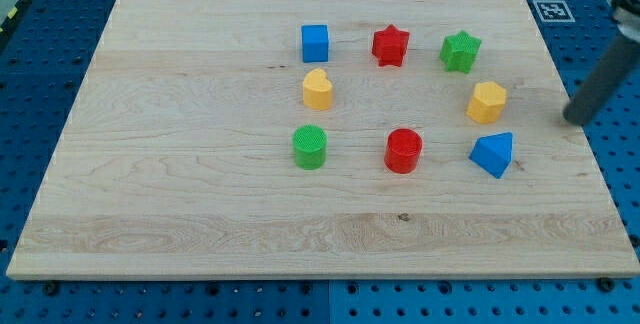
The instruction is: Move the yellow hexagon to the top right of the red circle
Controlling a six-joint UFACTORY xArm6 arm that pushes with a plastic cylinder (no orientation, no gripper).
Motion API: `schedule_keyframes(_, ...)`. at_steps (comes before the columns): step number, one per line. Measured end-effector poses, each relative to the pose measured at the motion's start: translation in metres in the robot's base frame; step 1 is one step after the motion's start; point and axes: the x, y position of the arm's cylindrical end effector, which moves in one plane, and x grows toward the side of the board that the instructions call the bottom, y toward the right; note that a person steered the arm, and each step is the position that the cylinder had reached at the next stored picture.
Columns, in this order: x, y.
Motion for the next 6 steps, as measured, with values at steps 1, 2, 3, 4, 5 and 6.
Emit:
schedule_keyframes(1,0.000,-0.002)
schedule_keyframes(2,0.000,-0.042)
schedule_keyframes(3,0.000,-0.086)
schedule_keyframes(4,0.000,-0.115)
schedule_keyframes(5,0.000,-0.130)
schedule_keyframes(6,0.002,-0.130)
